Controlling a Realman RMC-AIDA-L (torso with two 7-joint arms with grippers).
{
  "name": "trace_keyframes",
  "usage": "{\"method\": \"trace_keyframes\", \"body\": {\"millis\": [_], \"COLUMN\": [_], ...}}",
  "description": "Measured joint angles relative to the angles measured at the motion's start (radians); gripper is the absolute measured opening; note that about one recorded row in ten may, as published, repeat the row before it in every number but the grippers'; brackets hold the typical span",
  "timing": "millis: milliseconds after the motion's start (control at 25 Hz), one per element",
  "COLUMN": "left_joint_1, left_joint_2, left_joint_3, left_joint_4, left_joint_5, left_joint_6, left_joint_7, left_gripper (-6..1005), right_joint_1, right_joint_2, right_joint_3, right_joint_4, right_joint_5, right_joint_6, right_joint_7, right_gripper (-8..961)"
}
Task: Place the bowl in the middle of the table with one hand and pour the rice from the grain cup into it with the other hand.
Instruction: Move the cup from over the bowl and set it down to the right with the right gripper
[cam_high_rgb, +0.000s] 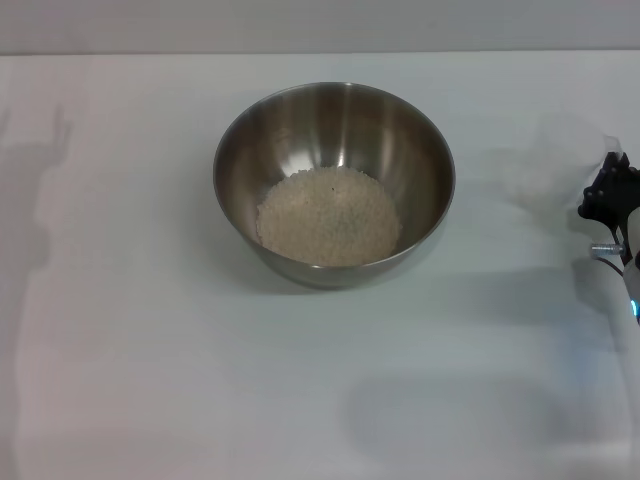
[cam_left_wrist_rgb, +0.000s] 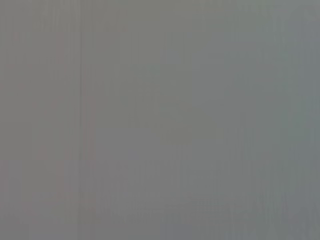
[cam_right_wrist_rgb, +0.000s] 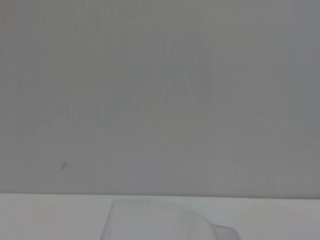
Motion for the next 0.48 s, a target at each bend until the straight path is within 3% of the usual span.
{"method": "trace_keyframes", "body": {"millis": [480], "left_joint_1": [0.000], "left_joint_2": [-0.002], "left_joint_3": [0.003], "left_joint_4": [-0.001], "left_joint_5": [0.000], "left_joint_6": [0.005], "left_joint_7": [0.000], "left_gripper": [701], "right_joint_1": [-0.001], "right_joint_2": [-0.001], "right_joint_3": [-0.036], "right_joint_4": [-0.005], "right_joint_5": [-0.002], "right_joint_6": [0.003], "right_joint_7": [0.001], "right_gripper": [19]}}
